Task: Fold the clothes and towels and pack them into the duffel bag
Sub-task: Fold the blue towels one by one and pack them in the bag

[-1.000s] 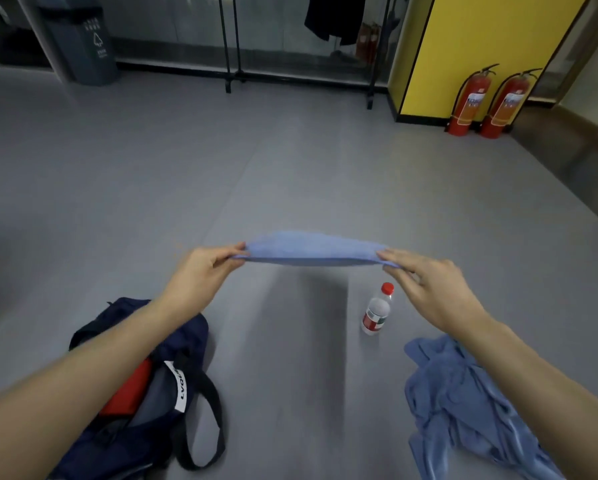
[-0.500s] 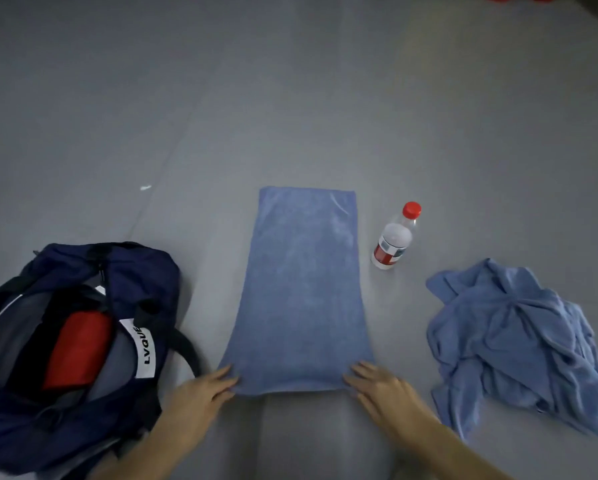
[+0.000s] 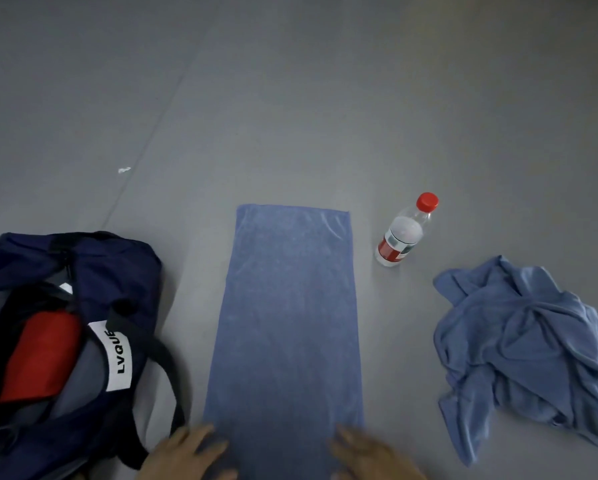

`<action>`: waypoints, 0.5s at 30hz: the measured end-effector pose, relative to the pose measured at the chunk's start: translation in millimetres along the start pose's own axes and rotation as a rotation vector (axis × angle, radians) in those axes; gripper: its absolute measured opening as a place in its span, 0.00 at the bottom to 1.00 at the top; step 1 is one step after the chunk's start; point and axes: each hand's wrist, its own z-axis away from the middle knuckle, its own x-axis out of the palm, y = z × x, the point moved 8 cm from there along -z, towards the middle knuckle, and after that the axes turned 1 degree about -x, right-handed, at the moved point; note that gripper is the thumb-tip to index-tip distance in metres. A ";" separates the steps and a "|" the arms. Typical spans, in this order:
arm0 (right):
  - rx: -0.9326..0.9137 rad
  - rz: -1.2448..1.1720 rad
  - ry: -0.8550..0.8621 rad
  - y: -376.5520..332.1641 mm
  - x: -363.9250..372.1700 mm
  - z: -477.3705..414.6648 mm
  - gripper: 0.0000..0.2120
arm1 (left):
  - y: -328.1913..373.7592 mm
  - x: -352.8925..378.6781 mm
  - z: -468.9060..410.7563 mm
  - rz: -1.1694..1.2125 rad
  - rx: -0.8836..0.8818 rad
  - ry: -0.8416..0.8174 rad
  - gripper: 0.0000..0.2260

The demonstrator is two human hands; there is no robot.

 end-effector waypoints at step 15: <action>0.389 0.207 -0.286 152.4 -17.6 -305.3 0.26 | -124.5 -73.5 -368.6 -0.021 -0.244 -0.087 0.23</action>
